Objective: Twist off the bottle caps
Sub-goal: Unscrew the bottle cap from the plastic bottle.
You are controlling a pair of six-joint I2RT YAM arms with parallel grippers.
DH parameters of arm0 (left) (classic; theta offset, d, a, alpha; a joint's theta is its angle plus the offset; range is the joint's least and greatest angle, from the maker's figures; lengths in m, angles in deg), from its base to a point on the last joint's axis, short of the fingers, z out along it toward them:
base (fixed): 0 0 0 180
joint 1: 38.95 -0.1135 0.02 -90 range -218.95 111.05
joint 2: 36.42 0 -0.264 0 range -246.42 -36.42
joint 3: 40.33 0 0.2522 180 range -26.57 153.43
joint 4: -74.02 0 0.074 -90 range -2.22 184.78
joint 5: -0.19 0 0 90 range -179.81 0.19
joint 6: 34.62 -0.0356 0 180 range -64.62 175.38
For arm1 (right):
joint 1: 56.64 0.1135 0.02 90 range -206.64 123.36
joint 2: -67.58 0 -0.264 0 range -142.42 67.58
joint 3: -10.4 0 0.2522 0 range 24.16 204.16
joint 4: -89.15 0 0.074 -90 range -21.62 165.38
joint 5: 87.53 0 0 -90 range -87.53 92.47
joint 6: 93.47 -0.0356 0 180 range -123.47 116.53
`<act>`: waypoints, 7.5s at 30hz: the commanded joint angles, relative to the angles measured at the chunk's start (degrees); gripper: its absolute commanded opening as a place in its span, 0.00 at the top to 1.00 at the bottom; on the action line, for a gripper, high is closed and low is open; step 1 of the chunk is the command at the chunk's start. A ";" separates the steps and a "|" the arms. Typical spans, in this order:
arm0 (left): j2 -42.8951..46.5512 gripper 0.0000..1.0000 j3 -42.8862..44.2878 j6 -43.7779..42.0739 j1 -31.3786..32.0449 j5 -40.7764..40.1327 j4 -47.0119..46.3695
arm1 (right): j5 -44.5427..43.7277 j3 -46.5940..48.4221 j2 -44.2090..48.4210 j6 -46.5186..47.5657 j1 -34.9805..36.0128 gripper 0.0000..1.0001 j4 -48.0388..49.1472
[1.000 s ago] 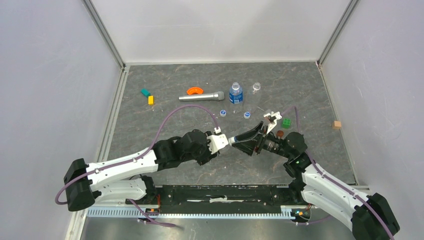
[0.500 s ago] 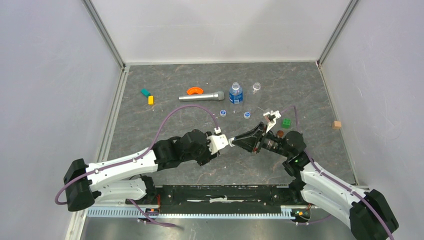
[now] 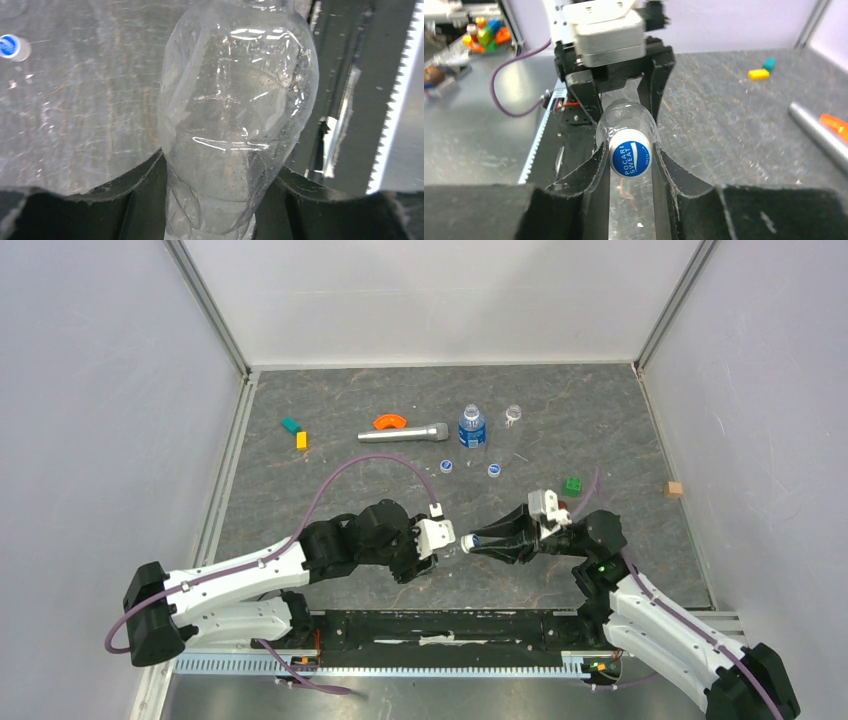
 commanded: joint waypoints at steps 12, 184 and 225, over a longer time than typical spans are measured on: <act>0.99 0.73 0.49 0.56 0.27 9.20 -2.59 | 8.37 5.30 0.65 28.76 0.58 0.57 -15.52; 0.36 0.71 4.81 0.38 3.66 4.68 1.56 | 7.66 -0.46 0.56 34.03 4.54 0.92 -10.54; 1.69 0.74 1.08 -2.81 3.67 1.91 -3.22 | 5.35 -1.57 -0.41 18.34 4.54 0.54 -1.25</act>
